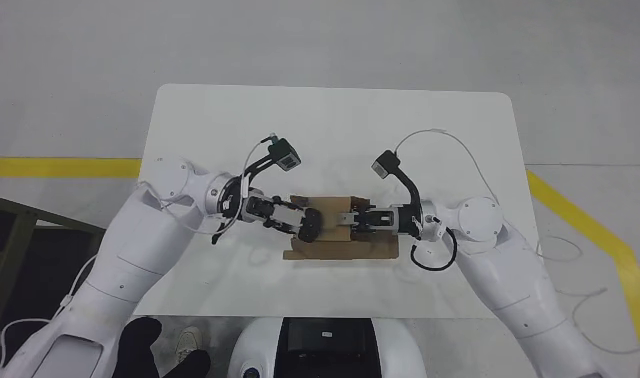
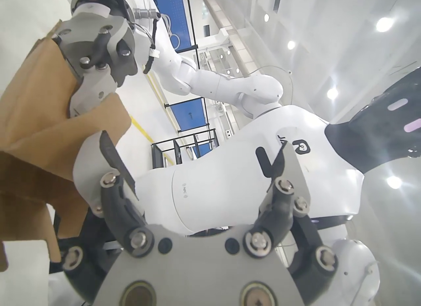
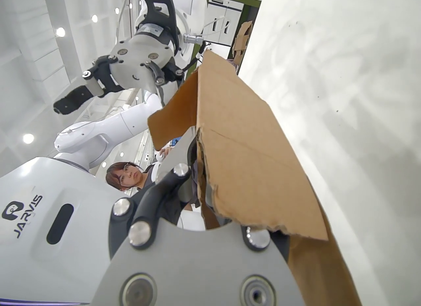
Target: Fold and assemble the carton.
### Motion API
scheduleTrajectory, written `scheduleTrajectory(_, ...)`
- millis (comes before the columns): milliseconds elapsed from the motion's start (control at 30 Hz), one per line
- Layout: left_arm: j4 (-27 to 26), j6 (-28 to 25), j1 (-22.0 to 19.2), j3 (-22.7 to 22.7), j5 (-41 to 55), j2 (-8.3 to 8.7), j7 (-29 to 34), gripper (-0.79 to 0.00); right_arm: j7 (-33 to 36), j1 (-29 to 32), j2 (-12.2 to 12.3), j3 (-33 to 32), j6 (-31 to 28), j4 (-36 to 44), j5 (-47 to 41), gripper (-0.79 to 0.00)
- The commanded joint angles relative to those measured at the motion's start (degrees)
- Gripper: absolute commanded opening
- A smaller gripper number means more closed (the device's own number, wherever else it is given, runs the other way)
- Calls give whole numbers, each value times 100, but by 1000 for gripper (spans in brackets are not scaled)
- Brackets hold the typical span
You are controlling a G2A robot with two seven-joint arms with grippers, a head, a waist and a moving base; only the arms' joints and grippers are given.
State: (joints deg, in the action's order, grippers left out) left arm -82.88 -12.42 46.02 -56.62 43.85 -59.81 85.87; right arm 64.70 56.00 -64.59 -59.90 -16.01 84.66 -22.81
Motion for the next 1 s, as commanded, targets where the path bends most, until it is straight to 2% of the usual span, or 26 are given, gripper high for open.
scheduleTrajectory(0,-32,12,-32,61,-68,-21,-55,0,-18,13,3,-13,24,17,-5,-785)
scheduleTrajectory(467,144,115,-136,158,-396,-76,-136,0,-90,139,27,-91,81,175,-10,-785)
scheduleTrajectory(800,275,101,18,-386,-398,28,-330,0,-145,271,74,-282,85,223,-8,-785)
scheduleTrajectory(967,306,153,137,-514,-479,67,-320,0,-194,335,93,-351,97,290,12,-785)
